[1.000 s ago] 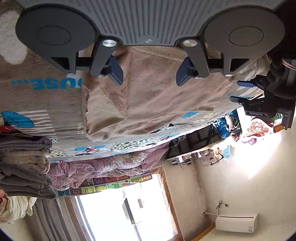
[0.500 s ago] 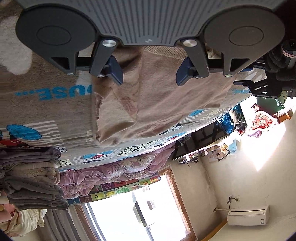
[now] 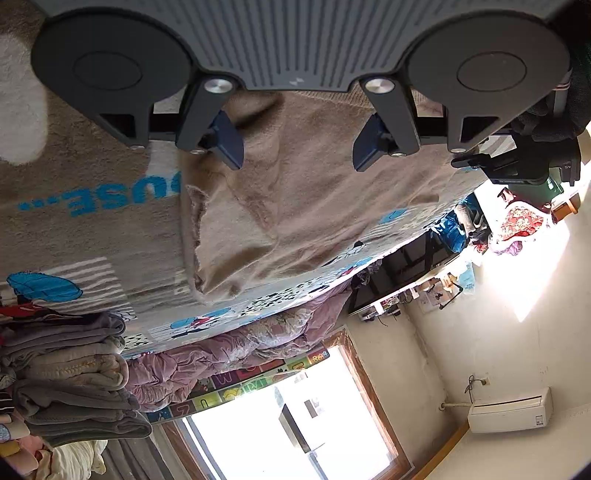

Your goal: Fold clothes

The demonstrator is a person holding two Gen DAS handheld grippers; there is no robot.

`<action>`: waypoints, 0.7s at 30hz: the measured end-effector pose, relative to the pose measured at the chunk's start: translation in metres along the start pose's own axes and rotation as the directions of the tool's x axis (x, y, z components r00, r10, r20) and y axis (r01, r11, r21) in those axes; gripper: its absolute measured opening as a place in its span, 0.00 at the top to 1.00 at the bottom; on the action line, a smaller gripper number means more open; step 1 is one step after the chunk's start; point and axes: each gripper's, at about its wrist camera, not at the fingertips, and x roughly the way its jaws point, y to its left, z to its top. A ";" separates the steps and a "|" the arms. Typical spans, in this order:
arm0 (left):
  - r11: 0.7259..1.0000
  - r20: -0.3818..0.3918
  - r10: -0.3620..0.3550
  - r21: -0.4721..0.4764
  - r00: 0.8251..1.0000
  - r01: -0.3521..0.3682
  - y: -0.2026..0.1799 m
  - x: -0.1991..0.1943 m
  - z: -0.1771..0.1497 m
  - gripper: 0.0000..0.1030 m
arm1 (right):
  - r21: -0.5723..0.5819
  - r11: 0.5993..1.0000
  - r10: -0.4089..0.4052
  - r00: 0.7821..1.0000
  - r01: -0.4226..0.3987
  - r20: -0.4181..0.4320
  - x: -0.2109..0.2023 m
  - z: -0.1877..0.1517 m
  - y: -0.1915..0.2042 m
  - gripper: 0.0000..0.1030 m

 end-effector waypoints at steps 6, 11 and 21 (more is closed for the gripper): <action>0.772 0.029 -0.044 0.636 0.999 0.015 -0.105 0.001 -0.054 0.92 | 0.080 0.997 0.007 0.999 -0.010 0.037 -0.007 0.006 -0.012 0.38; 0.378 -0.042 -0.093 0.923 0.995 0.075 -0.157 0.018 -0.130 0.92 | 0.140 0.990 -0.015 0.997 0.004 0.081 -0.016 0.010 -0.026 0.38; 0.019 -0.182 0.038 0.983 0.982 0.182 -0.155 0.058 -0.211 0.86 | 0.227 0.974 -0.046 0.992 0.019 0.116 -0.022 0.014 -0.047 0.38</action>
